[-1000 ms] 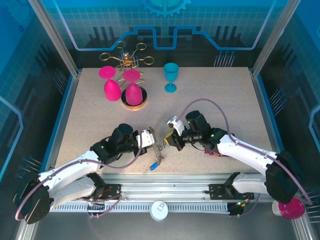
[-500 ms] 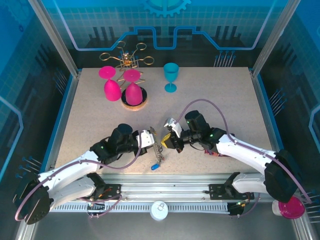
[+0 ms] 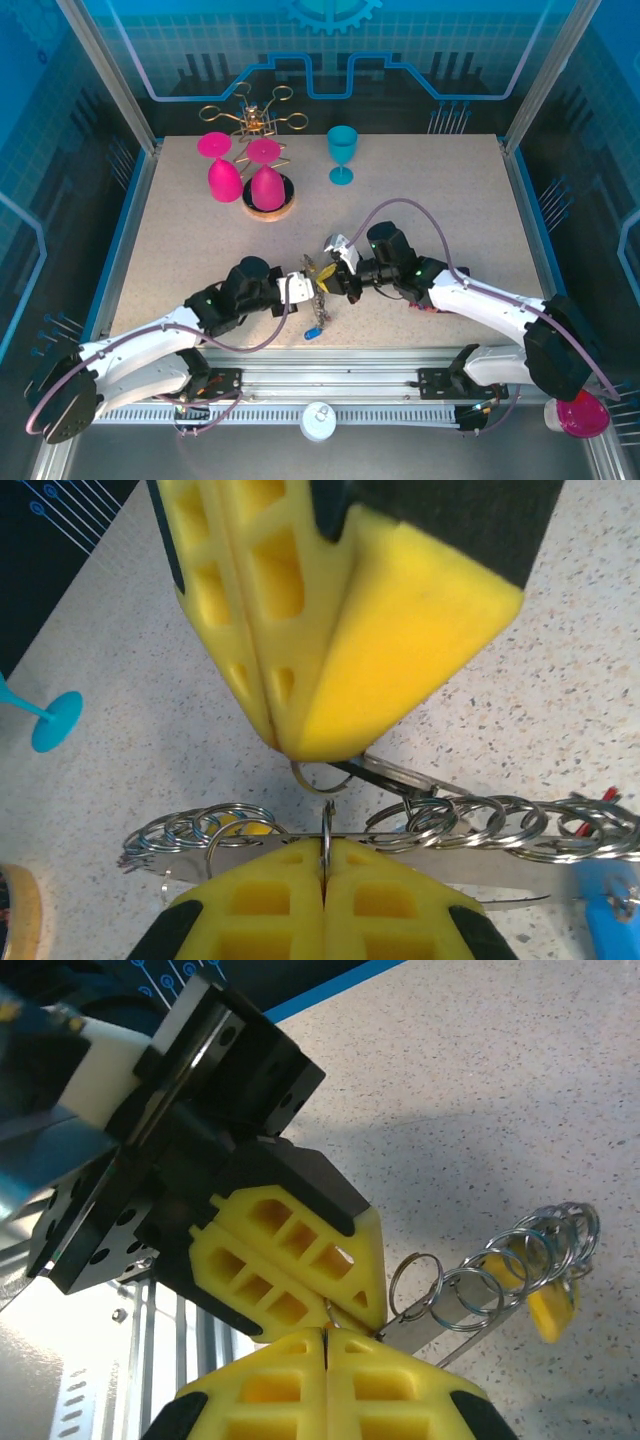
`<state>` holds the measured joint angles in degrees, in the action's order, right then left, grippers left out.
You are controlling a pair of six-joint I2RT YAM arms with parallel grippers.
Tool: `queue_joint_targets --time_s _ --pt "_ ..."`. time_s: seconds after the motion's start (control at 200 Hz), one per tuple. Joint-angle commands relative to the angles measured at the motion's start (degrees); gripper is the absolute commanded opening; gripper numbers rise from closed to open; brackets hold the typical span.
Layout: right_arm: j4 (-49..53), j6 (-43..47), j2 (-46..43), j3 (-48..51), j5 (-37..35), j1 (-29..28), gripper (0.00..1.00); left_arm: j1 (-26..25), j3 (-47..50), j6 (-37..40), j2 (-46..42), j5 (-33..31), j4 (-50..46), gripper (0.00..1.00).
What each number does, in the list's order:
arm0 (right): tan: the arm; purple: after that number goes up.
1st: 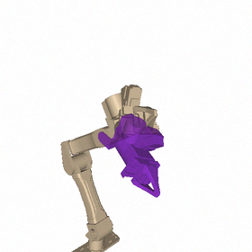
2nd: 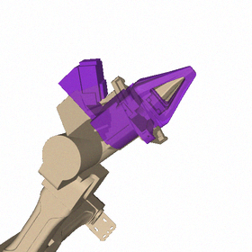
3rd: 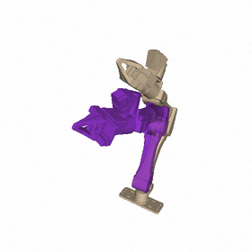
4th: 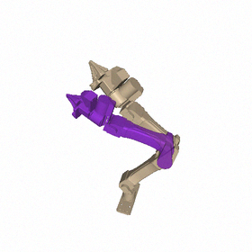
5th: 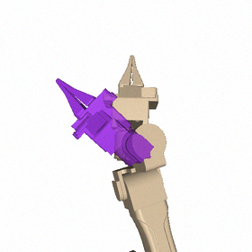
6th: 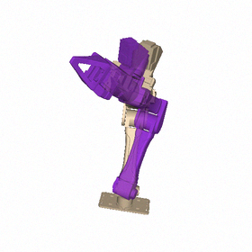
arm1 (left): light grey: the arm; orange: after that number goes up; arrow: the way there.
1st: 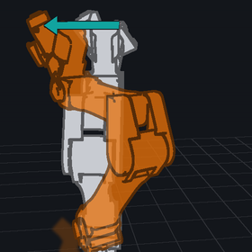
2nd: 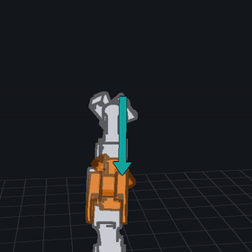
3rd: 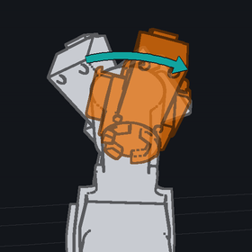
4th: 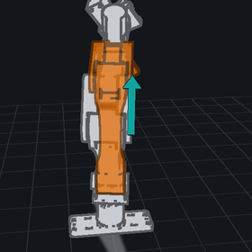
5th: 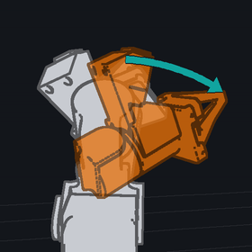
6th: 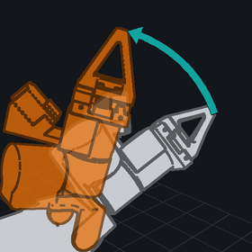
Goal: Put the keys on the keyring
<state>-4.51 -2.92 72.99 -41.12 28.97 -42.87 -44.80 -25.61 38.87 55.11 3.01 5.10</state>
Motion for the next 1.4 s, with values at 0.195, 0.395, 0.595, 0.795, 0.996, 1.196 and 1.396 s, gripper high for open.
queue_joint_targets --time_s 0.195,0.395,0.595,0.795,0.996,1.196,1.396 --pt "-5.8 2.8 0.5 3.5 -0.1 0.7 0.00 -0.7 -2.4 -1.3 0.0 -4.7 -2.4 0.00" --pt "-9.1 1.4 2.1 4.0 1.7 1.1 0.00 -1.3 -3.3 -2.1 1.3 -6.8 -3.0 0.00" --pt "-10.6 0.1 4.5 3.9 3.1 1.5 0.00 -2.1 -3.7 -2.8 2.1 -9.6 -2.8 0.00" --pt "-13.3 -0.3 5.6 4.0 3.2 1.5 0.00 -2.1 -4.7 -5.1 2.5 -10.0 -3.7 0.00" --pt "-14.0 -0.8 6.5 3.3 3.9 1.5 0.00 -2.1 -4.6 -5.4 2.5 -9.2 -3.6 0.00" --pt "-14.6 -1.3 7.1 2.9 4.2 1.6 0.00 -2.1 -4.5 -5.3 2.6 -8.7 -3.3 0.00" --pt "-15.2 -1.7 7.4 2.8 3.8 1.5 0.00 -2.1 -4.3 -5.3 2.4 -8.1 -3.1 0.00"
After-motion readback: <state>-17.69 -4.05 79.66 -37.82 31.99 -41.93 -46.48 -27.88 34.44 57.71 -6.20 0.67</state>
